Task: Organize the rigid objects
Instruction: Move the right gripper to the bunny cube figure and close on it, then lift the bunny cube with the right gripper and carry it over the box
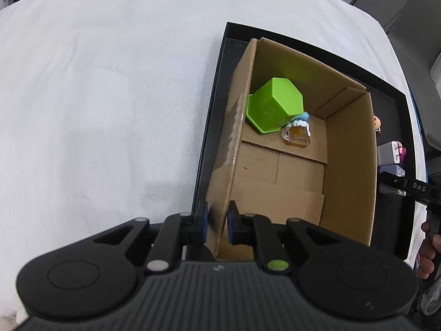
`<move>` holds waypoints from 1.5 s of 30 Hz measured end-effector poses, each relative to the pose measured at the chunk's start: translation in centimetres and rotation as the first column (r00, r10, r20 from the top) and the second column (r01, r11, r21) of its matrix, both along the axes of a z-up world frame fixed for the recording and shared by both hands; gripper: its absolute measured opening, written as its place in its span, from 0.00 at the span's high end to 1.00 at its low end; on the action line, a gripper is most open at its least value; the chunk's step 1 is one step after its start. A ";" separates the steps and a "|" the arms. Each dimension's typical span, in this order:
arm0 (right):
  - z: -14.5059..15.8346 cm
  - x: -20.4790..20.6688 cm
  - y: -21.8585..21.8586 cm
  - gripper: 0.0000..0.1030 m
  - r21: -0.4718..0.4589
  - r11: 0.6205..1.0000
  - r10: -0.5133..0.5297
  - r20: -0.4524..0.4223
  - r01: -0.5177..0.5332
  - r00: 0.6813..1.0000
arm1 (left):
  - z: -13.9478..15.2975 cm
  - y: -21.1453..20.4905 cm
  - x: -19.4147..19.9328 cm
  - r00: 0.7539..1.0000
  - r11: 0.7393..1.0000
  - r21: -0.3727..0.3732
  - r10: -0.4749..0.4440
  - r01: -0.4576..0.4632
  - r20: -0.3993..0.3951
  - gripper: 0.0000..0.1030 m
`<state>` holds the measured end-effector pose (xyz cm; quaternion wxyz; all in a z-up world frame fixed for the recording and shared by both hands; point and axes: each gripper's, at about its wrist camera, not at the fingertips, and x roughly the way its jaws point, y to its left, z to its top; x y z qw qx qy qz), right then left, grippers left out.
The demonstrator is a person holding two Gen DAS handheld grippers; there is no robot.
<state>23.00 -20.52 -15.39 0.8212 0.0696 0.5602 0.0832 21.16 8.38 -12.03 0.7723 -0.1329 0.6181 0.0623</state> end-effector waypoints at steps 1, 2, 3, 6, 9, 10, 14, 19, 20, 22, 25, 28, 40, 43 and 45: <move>0.2 -0.1 -0.2 0.58 0.013 1.000 -0.003 0.000 0.003 1.000 | 0.0 0.0 0.0 1.000 1.000 0.000 0.001 -0.001 0.001 0.88; 0.5 0.0 -0.7 0.58 0.032 0.999 -0.004 0.001 0.004 1.000 | 0.0 0.0 0.0 1.000 1.000 0.000 0.001 -0.001 0.001 0.88; 0.9 -0.1 -0.8 0.58 0.047 0.999 -0.005 0.007 0.005 1.000 | 0.0 0.0 -0.1 1.000 1.000 0.000 0.001 -0.001 0.002 0.88; 2.3 -0.5 -1.0 0.58 0.080 0.997 -0.001 0.032 -0.002 0.999 | 0.1 0.0 -0.1 1.000 1.000 -0.002 0.004 -0.004 0.004 0.88; 3.3 -0.8 -1.3 0.58 0.121 0.993 -0.001 0.046 -0.004 0.999 | 0.1 -0.1 -0.2 1.000 1.000 -0.007 0.005 -0.005 0.007 0.88; 3.7 -0.9 -1.3 0.58 0.125 0.992 0.003 0.054 -0.010 0.999 | 0.1 0.0 -0.2 1.000 1.000 -0.011 0.006 -0.006 0.008 0.88; 4.5 -0.8 -1.2 0.57 0.137 0.990 0.019 0.059 -0.027 0.998 | 0.3 0.3 -0.2 1.000 1.000 -0.018 0.004 -0.004 0.013 0.88; 6.1 -0.9 -0.6 0.57 0.145 0.989 0.031 0.065 -0.041 0.997 | 0.7 0.5 -0.3 1.000 0.999 -0.032 0.003 -0.002 0.028 0.88; 6.5 -0.9 -0.5 0.57 0.145 0.988 0.036 0.071 -0.046 0.997 | 0.8 0.5 -0.3 0.999 0.999 -0.035 0.004 -0.003 0.032 0.88; 7.1 -1.2 0.4 0.57 0.149 0.987 0.042 0.080 -0.054 0.996 | 1.0 0.6 -0.3 0.999 0.999 -0.043 0.008 -0.006 0.040 0.88; 8.3 -1.4 1.6 0.57 0.154 0.985 0.065 0.101 -0.080 0.993 | 1.0 0.6 -0.5 0.999 0.999 -0.042 0.000 0.002 0.047 0.89; 9.5 -1.4 2.7 0.57 0.160 0.982 0.085 0.120 -0.104 0.989 | 1.0 0.5 -0.7 0.998 0.999 -0.037 -0.004 0.006 0.056 0.89; 11.9 -1.9 7.4 0.57 0.187 0.966 0.151 0.151 -0.178 0.977 | 1.0 0.1 -1.2 0.996 0.999 -0.029 -0.020 0.022 0.082 0.91; 12.1 -2.1 8.5 0.57 0.192 0.963 0.161 0.149 -0.188 0.976 | 0.9 0.0 -1.3 0.996 0.999 -0.037 -0.026 0.029 0.086 0.91; 12.2 -2.1 9.3 0.57 0.197 0.960 0.170 0.148 -0.197 0.974 | 0.9 0.0 -1.2 0.996 0.999 -0.045 -0.027 0.031 0.087 0.91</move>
